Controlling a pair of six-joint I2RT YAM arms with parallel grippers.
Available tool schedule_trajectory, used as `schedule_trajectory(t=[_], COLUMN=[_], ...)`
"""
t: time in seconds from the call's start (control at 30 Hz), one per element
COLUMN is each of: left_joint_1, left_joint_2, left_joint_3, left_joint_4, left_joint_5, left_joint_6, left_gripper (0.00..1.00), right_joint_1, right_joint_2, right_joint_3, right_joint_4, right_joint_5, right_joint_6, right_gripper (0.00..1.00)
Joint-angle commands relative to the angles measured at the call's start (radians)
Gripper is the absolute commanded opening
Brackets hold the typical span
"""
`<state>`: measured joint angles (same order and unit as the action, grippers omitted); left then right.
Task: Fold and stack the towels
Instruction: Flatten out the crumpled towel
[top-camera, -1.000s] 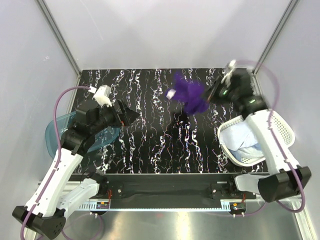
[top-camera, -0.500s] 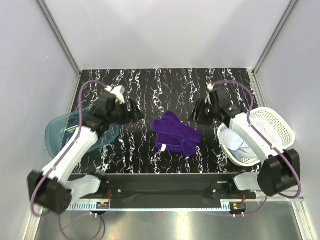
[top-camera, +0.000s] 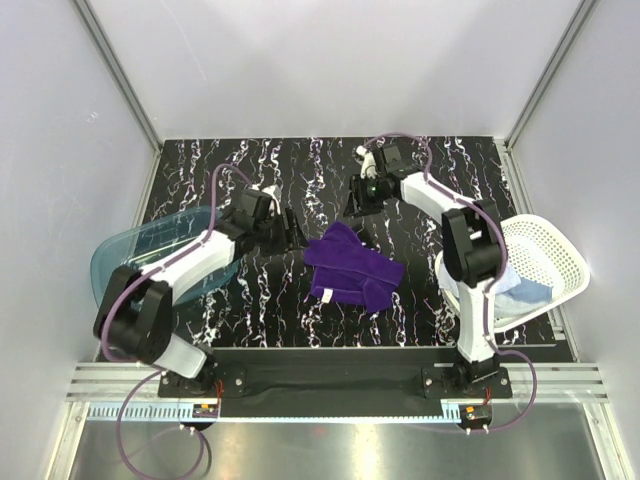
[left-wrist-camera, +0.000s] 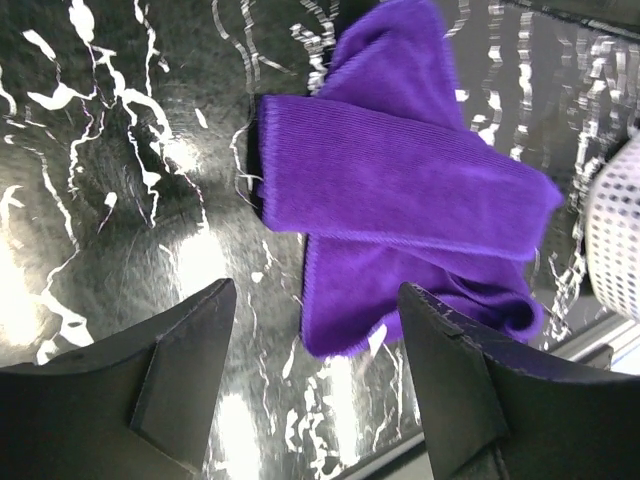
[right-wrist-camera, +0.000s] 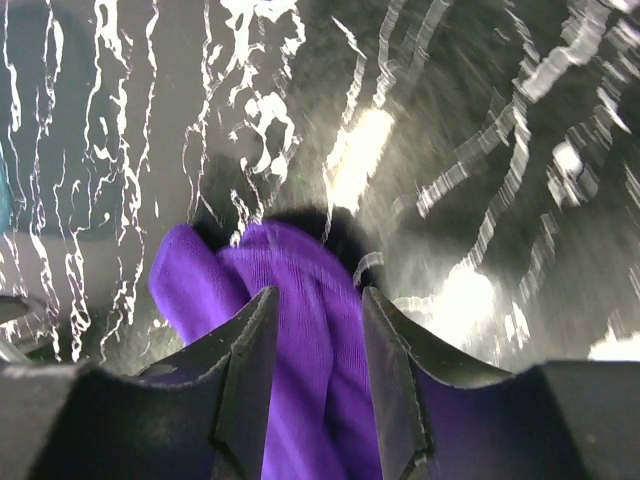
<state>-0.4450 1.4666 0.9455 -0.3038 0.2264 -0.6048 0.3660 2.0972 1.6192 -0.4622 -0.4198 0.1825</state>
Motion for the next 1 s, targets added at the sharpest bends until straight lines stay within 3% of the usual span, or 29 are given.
schedule_trajectory(t=[0.0,0.27,0.7,0.83,0.93,0.97], left_joint_1=[-0.007,-0.017,-0.055,-0.055,-0.057,-0.057], left_joint_2=[0.070,0.233,0.322,0.324,0.325,0.327], left_joint_3=[-0.016,0.001,-0.010,0.002,0.007,0.009], left_joint_4=[0.143,0.212,0.253,0.221,0.197,0.193], left_joint_5=[0.024,0.047,0.016,-0.005,-0.022,-0.022], left_joint_6=[-0.047,-0.093,-0.115,-0.102,-0.093,-0.090], left_gripper=[0.70,0.66,0.60,0.45,0.28,0.18], right_joint_1=[-0.001,0.001,0.001,0.001,-0.001,-0.001], right_joint_2=[0.071,0.170,0.227,0.221,0.202,0.193], right_joint_3=[0.117,0.150,0.145,0.124,0.116,0.116], right_joint_4=[0.022,0.076,0.080,0.091,0.102,0.100], right_joint_5=[-0.154,-0.250,-0.287,-0.251,-0.218,-0.206], right_joint_6=[-0.106,-0.126,-0.156,-0.163,-0.167,-0.169], right_gripper=[0.46,0.50,0.36,0.29,0.18,0.14])
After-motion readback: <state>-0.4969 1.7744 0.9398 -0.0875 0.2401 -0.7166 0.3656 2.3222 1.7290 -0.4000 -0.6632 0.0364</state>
